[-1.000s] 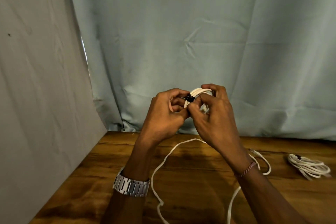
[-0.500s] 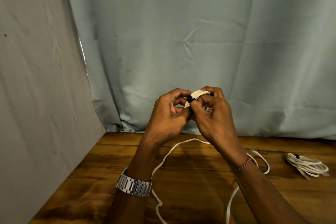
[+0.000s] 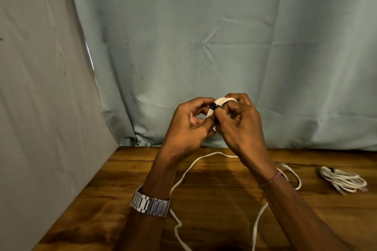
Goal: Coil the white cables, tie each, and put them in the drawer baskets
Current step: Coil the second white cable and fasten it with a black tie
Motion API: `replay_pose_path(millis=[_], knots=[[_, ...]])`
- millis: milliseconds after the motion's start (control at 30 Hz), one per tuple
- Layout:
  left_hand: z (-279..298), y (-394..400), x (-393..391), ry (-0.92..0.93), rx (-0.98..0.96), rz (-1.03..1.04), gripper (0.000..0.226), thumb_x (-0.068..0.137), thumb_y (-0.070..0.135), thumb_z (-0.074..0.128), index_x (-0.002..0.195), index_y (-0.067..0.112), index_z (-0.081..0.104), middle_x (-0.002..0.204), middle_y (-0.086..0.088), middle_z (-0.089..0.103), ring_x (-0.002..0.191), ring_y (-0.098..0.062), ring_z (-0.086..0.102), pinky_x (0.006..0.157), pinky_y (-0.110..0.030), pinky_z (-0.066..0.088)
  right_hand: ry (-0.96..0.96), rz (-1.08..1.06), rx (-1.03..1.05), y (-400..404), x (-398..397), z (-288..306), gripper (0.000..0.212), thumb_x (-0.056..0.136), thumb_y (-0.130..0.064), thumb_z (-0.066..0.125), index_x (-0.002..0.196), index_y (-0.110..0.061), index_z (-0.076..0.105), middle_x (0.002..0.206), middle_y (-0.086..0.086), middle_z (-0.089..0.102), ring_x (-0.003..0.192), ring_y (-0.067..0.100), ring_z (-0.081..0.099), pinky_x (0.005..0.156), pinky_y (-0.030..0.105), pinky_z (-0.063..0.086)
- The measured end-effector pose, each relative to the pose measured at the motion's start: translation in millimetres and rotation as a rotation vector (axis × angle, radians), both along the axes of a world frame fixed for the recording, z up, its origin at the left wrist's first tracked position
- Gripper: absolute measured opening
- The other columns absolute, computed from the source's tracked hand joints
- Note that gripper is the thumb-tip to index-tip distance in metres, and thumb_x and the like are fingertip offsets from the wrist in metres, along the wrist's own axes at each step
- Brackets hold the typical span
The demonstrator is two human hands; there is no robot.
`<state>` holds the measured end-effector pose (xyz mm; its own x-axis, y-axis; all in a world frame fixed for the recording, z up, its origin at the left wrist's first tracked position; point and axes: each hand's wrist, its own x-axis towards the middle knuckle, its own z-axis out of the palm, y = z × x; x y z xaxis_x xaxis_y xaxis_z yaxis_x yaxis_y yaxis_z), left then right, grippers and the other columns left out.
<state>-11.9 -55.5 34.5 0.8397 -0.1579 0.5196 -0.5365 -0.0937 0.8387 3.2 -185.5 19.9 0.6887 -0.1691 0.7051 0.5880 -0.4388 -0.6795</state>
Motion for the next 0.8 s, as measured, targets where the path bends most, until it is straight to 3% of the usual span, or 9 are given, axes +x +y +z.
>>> replay_pose_path(millis=[133, 267, 333, 400, 500, 567, 700, 800], knots=[[2.8, 6.8, -0.5, -0.016, 0.004, 0.012, 0.032, 0.094, -0.002, 0.063, 0.123, 0.011, 0.067, 0.107, -0.013, 0.068, 0.082, -0.035, 0.074, 0.077, -0.057, 0.059, 0.031, -0.021, -0.108, 0.0, -1.9, 1.3, 0.019, 0.084, -0.041, 0.060, 0.075, -0.025, 0.067, 0.115, -0.004, 0.057, 0.111, 0.022, 0.056, 0.085, 0.042, 0.056], [8.8, 19.7, -1.7, -0.030, 0.025, 0.011, 0.032, 0.094, -0.001, 0.063, 0.121, 0.015, 0.066, 0.106, -0.007, 0.069, 0.082, -0.020, 0.075, 0.073, -0.036, 0.064, -0.007, -0.060, -0.125, -1.0, -5.8, 5.2, 0.015, 0.088, -0.032, 0.073, 0.079, -0.021, 0.074, 0.104, -0.005, 0.065, 0.091, 0.007, 0.059, 0.070, 0.019, 0.046], [11.2, 25.2, -3.1, -0.016, 0.020, 0.006, 0.032, 0.093, 0.000, 0.065, 0.120, 0.018, 0.065, 0.109, -0.009, 0.070, 0.086, -0.020, 0.075, 0.073, -0.032, 0.063, -0.069, -0.073, -0.069, -1.7, -8.3, 5.3, 0.018, 0.086, -0.035, 0.077, 0.077, -0.020, 0.076, 0.092, -0.006, 0.071, 0.086, 0.003, 0.064, 0.070, 0.024, 0.054], [12.6, 27.8, -3.8, -0.009, 0.027, -0.002, 0.033, 0.092, 0.000, 0.066, 0.122, 0.015, 0.065, 0.109, -0.010, 0.071, 0.086, -0.021, 0.076, 0.073, -0.032, 0.063, -0.070, -0.112, -0.030, -3.3, -12.1, 7.9, 0.022, 0.082, -0.039, 0.082, 0.079, -0.020, 0.071, 0.082, -0.009, 0.070, 0.078, 0.003, 0.066, 0.067, 0.025, 0.056], [12.1, 28.0, -3.7, 0.007, 0.024, -0.029, 0.036, 0.092, -0.001, 0.066, 0.126, 0.010, 0.063, 0.110, -0.011, 0.073, 0.087, -0.022, 0.077, 0.076, -0.034, 0.063, 0.003, -0.145, -0.025, -9.4, -15.7, 14.7, 0.042, 0.075, -0.044, 0.084, 0.099, -0.022, 0.058, 0.084, -0.015, 0.063, 0.074, 0.000, 0.065, 0.058, 0.010, 0.049], [11.3, 26.6, -2.8, 0.031, -0.013, -0.047, 0.035, 0.092, -0.002, 0.066, 0.126, 0.009, 0.063, 0.108, -0.011, 0.073, 0.088, -0.023, 0.077, 0.077, -0.035, 0.063, 0.042, -0.049, -0.060, -16.3, -17.7, 20.2, 0.045, 0.078, -0.042, 0.082, 0.114, -0.028, 0.057, 0.089, -0.018, 0.068, 0.078, 0.000, 0.069, 0.064, 0.013, 0.055], [9.3, 25.5, 0.4, 0.077, -0.121, -0.020, 0.027, 0.092, 0.000, 0.067, 0.118, 0.006, 0.066, 0.103, -0.012, 0.076, 0.087, -0.023, 0.077, 0.073, -0.030, 0.062, 0.140, 0.157, -0.195, -34.6, -22.9, 31.4, 0.029, 0.091, -0.034, 0.070, 0.120, -0.032, 0.070, 0.102, -0.014, 0.075, 0.091, 0.005, 0.072, 0.085, 0.034, 0.062], [8.3, 25.1, 3.7, 0.097, -0.206, 0.005, 0.025, 0.091, 0.002, 0.067, 0.116, 0.004, 0.066, 0.100, -0.010, 0.077, 0.087, -0.022, 0.077, 0.069, -0.024, 0.060, 0.271, 0.316, -0.154, -44.5, -26.3, 36.0, 0.034, 0.094, -0.023, 0.068, 0.125, -0.037, 0.069, 0.114, -0.012, 0.074, 0.092, 0.008, 0.074, 0.082, 0.031, 0.062]])
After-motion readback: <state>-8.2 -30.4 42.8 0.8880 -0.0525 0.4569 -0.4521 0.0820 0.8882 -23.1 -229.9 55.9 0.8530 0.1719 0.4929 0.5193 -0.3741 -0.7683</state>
